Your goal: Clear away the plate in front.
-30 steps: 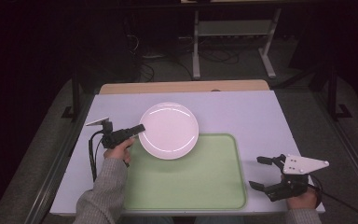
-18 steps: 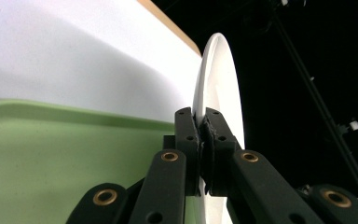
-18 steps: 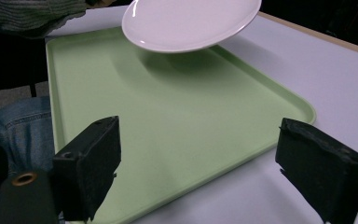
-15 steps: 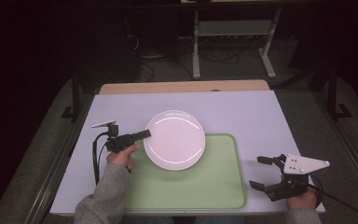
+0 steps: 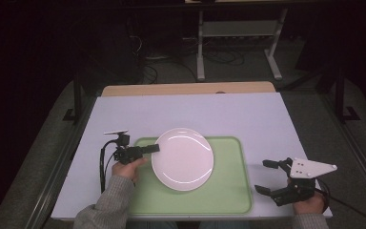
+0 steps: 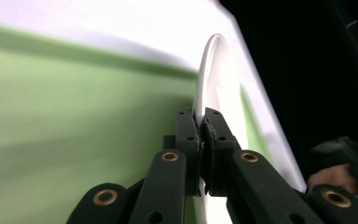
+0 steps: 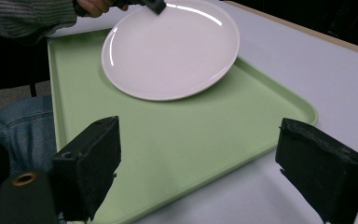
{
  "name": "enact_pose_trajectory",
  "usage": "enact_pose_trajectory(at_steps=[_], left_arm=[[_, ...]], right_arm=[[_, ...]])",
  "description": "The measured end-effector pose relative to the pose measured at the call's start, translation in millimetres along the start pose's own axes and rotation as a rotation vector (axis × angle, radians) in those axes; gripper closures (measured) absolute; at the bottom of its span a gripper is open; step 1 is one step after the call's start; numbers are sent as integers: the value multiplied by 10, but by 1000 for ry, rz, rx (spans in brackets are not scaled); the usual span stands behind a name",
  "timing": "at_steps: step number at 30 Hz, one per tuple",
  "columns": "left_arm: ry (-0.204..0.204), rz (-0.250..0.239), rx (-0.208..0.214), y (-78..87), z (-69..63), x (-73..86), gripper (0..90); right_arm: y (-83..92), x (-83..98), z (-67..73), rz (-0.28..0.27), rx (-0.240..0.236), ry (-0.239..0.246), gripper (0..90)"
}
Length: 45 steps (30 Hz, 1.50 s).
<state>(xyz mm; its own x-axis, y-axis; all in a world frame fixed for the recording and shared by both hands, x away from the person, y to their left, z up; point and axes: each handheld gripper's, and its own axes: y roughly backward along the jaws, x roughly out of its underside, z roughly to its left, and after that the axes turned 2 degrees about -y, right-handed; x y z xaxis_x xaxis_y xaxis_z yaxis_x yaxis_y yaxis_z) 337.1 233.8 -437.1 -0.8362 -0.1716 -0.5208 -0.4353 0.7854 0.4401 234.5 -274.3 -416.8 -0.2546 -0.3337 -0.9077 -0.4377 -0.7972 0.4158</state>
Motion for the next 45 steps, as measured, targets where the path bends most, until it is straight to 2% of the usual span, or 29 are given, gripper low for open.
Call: enact_pose_trajectory(at_steps=[1, 6, 8, 9, 12, 14, 22, 32, 45], left_arm=[[-7, 8, -17, 5, 5, 15, 869], [-7, 13, -35, 24, 6, 60, 864], [-31, 23, -55, 27, -15, 70, 858], [-49, 34, -81, 30, -32, 84, 846], [-59, 47, -90, 35, -40, 109, 834], [-85, 60, -115, 34, -62, 129, 822], [-122, 103, -172, 34, -85, 214, 783], [-169, 134, -198, 6, -152, 258, 757], [-158, 140, -208, -19, -125, 319, 746]], right_arm=[[-1, 0, 1, 1, 0, 0, 132], [-11, -3, 4, 4, -2, -1, 132], [-11, -4, 5, 3, -2, 0, 132], [-10, -5, 8, 2, 1, 1, 132], [-9, -5, 9, 1, 1, 2, 132], [-8, -5, 9, 1, 1, 3, 132], [-11, -6, 12, 2, 3, 2, 132], [-30, -7, 16, 8, 0, 1, 132], [-29, -7, 17, 8, 0, 2, 132]])
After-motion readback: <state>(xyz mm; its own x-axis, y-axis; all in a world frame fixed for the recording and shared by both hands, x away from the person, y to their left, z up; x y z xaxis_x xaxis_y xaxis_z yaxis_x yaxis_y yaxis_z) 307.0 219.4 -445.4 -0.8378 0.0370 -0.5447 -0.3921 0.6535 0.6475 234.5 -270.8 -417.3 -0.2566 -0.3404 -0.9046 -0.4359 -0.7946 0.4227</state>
